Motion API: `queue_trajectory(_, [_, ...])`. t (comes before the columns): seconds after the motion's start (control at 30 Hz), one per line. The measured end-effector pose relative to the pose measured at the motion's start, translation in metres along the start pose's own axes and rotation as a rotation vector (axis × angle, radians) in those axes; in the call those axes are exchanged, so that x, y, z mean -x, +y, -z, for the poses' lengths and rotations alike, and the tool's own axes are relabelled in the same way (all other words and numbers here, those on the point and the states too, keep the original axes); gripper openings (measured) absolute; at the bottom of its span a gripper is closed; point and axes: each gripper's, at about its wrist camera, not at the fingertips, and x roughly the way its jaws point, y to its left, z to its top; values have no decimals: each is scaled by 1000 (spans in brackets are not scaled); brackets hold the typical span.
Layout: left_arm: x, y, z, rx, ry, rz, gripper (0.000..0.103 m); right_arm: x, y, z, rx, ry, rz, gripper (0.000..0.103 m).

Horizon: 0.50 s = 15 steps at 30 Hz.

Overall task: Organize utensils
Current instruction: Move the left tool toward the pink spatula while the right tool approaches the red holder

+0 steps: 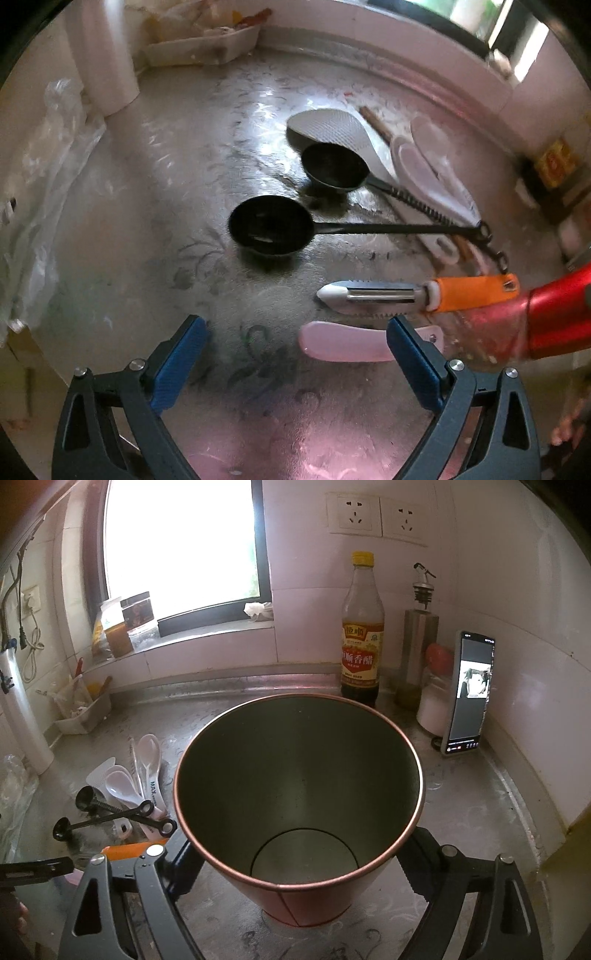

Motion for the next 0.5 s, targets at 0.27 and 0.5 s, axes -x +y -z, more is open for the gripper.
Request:
queue_trajectory(0.27, [-2, -55, -6, -175, -62, -147, 98, 0, 1, 1, 3, 2, 0, 90])
queue_trajectory(0.5, [-11, -85, -5, -304, -81, -247, 98, 0, 2, 1, 6, 5, 4, 90])
